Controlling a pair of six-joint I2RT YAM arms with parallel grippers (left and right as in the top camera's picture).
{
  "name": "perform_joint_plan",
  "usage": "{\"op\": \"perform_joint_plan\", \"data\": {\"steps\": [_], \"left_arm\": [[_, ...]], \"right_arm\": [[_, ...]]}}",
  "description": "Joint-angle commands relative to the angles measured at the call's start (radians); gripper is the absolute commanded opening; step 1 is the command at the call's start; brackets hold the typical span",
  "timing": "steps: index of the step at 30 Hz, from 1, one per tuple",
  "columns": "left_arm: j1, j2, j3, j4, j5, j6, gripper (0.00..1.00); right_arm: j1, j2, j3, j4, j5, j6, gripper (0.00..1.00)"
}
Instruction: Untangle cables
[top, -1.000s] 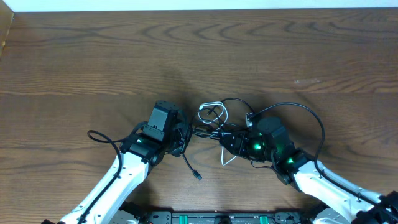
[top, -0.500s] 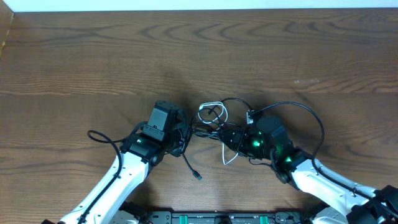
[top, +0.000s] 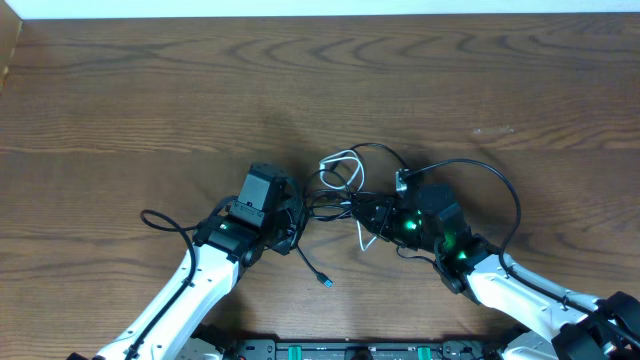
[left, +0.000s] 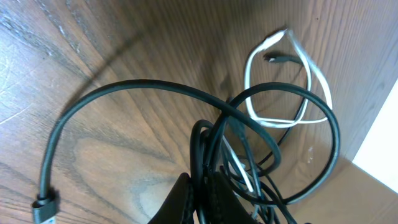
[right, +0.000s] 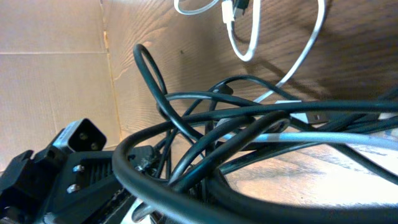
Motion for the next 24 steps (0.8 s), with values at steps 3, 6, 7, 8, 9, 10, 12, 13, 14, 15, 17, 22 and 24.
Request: {"op": "perform_joint_plan", "data": {"steps": [3, 6, 7, 8, 9, 10, 12, 13, 14, 15, 17, 22, 24], "left_arm": [[0.0, -0.003, 0.007, -0.004, 0.003, 0.009, 0.09], [0.0, -0.003, 0.007, -0.004, -0.015, 0.009, 0.09], [0.0, -0.003, 0.007, -0.003, -0.016, 0.008, 0.09], [0.0, -0.003, 0.007, -0.003, -0.015, 0.009, 0.09], [0.0, -0.003, 0.007, -0.003, -0.016, 0.009, 0.09], [0.0, -0.003, 0.007, -0.003, -0.016, 0.009, 0.09], [0.0, -0.003, 0.007, -0.004, -0.016, 0.009, 0.09], [0.0, -0.003, 0.007, -0.004, -0.015, 0.009, 0.09], [0.0, -0.003, 0.007, -0.004, -0.015, 0.009, 0.09], [0.0, -0.003, 0.007, -0.004, -0.015, 0.009, 0.09], [0.0, -0.003, 0.007, -0.004, -0.015, 0.009, 0.09], [0.0, -0.003, 0.007, -0.004, -0.014, 0.009, 0.09], [0.0, -0.003, 0.007, -0.004, -0.014, 0.009, 0.09]], "right_arm": [[0.005, 0.003, 0.005, 0.058, -0.143, 0.0, 0.01], [0.01, 0.003, 0.005, 0.089, -0.239, -0.041, 0.01], [0.013, 0.003, 0.005, 0.088, -0.252, -0.068, 0.01], [0.018, 0.003, 0.005, 0.083, -0.255, -0.108, 0.01], [0.02, 0.003, 0.005, 0.067, -0.252, -0.157, 0.01], [0.02, 0.003, 0.005, 0.038, -0.238, -0.198, 0.01], [0.015, 0.003, 0.005, -0.039, -0.201, -0.211, 0.01], [0.012, 0.003, 0.005, -0.05, -0.201, -0.212, 0.01], [0.009, 0.003, 0.005, -0.04, -0.226, -0.221, 0.01], [0.006, 0.003, 0.005, -0.003, -0.277, -0.24, 0.01], [0.002, 0.003, 0.005, 0.147, -0.439, -0.299, 0.01], [0.001, 0.003, 0.005, 0.312, -0.539, -0.316, 0.01], [0.0, 0.003, 0.005, 0.241, -0.464, -0.313, 0.01]]}}
